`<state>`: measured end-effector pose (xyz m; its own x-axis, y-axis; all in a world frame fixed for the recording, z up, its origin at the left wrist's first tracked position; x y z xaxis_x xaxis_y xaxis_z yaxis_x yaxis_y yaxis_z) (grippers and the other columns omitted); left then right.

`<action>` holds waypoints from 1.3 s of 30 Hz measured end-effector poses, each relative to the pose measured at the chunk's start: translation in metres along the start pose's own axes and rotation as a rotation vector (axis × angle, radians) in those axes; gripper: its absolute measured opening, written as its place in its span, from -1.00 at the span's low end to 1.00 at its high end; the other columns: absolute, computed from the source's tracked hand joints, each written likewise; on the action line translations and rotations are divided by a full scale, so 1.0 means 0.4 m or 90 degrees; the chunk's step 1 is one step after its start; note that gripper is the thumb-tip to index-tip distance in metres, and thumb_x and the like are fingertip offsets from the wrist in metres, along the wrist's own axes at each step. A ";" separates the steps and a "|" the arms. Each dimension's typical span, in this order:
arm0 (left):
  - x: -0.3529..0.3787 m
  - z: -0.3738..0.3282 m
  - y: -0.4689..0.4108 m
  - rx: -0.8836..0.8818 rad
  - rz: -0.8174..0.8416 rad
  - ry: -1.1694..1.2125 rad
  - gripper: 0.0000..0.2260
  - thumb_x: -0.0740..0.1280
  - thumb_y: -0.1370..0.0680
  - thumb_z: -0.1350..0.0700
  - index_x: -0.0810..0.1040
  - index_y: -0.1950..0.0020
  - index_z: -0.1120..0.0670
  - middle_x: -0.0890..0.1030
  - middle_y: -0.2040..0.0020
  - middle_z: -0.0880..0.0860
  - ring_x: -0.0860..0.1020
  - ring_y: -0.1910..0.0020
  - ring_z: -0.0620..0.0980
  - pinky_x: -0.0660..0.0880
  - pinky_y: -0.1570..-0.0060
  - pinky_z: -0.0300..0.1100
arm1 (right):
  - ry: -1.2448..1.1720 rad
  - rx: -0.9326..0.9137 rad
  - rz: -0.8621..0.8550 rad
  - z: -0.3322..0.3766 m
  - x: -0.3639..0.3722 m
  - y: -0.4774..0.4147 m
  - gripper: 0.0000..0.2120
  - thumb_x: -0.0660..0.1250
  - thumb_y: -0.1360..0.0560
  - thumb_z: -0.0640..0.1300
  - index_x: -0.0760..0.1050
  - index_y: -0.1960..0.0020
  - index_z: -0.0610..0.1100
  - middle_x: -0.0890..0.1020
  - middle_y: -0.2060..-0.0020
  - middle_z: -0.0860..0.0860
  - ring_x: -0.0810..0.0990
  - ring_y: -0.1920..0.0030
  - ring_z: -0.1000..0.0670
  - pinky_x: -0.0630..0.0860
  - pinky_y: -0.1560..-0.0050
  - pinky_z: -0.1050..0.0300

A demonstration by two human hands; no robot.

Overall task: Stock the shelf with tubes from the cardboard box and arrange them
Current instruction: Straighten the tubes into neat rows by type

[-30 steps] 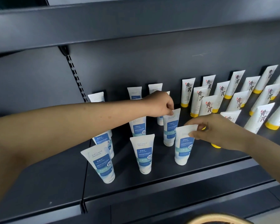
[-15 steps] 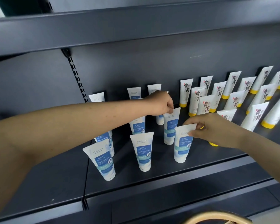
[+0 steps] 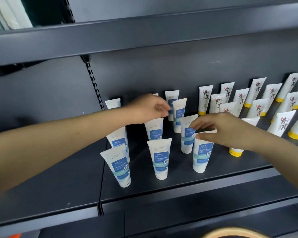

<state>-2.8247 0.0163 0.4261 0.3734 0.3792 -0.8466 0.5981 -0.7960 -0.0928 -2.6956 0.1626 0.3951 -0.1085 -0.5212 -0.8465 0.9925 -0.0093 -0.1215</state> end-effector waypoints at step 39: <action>-0.119 0.215 0.325 -0.060 -0.092 0.008 -0.83 0.37 -0.50 -0.01 0.60 -0.08 -0.06 0.60 -0.01 -0.17 0.57 0.04 -0.22 0.50 -0.05 -0.34 | 0.091 -0.066 0.062 0.200 0.057 -0.228 -0.78 0.43 -0.44 -0.03 0.59 -0.08 0.02 0.63 0.05 0.17 0.58 0.08 0.19 0.50 -0.05 0.29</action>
<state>-2.8258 -0.1458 0.4093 0.2867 0.4933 -0.8213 0.7099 -0.6851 -0.1637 -2.7841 0.0833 0.4283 -0.0261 -0.3890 -0.9208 0.9886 0.1264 -0.0814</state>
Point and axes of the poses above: each hand's wrist, its own y-axis away from the middle knuckle, its own x-axis out of the palm, z = x × y, the point moved 6 cm from there along -y, towards the middle knuckle
